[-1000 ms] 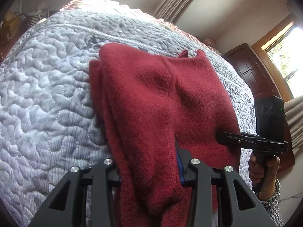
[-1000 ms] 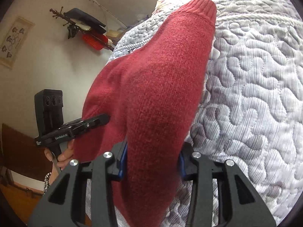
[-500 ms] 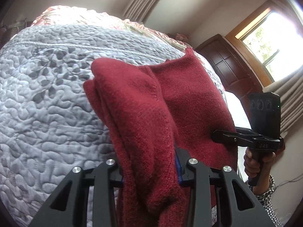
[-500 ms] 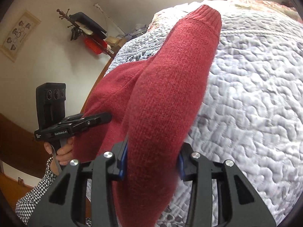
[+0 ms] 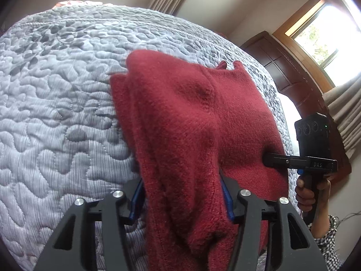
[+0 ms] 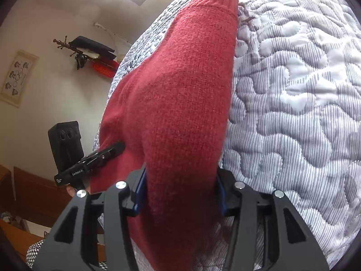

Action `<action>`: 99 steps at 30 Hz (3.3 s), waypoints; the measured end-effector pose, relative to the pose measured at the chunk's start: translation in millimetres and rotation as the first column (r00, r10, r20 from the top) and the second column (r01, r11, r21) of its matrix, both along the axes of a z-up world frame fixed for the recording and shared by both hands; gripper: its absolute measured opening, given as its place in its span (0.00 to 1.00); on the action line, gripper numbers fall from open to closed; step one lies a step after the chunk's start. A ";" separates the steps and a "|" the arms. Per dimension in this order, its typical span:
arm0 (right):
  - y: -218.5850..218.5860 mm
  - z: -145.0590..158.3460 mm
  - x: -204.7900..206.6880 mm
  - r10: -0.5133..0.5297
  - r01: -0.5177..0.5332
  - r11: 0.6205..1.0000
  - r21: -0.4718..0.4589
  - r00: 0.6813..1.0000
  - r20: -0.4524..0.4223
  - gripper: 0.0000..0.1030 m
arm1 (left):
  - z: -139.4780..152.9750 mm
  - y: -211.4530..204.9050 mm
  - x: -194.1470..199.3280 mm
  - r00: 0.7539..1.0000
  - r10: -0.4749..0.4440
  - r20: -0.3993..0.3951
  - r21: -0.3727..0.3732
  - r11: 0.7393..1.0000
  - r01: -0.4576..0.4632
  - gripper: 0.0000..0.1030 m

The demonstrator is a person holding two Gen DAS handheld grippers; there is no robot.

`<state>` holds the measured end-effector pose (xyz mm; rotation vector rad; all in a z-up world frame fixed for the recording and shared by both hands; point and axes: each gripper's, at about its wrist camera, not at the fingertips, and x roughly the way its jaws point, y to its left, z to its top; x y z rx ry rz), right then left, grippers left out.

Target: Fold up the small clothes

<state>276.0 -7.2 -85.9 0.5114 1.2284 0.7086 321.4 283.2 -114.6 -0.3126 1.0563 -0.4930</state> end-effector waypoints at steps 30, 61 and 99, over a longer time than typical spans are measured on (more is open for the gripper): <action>28.4 16.4 -113.4 -0.056 0.061 0.987 -0.146 0.998 0.035 0.22 | 25.8 0.1 -110.9 0.994 0.079 0.080 0.230 0.969 -0.096 0.38; 67.5 11.1 -215.8 -0.168 0.257 0.863 -0.435 0.958 0.232 0.88 | 25.1 10.2 -178.1 0.966 0.240 0.100 0.374 0.890 -0.260 0.76; 108.5 80.2 -299.6 -0.162 0.343 0.815 -0.466 0.909 0.385 0.95 | 111.1 -0.2 -280.9 0.925 0.209 0.317 0.406 0.851 -0.332 0.96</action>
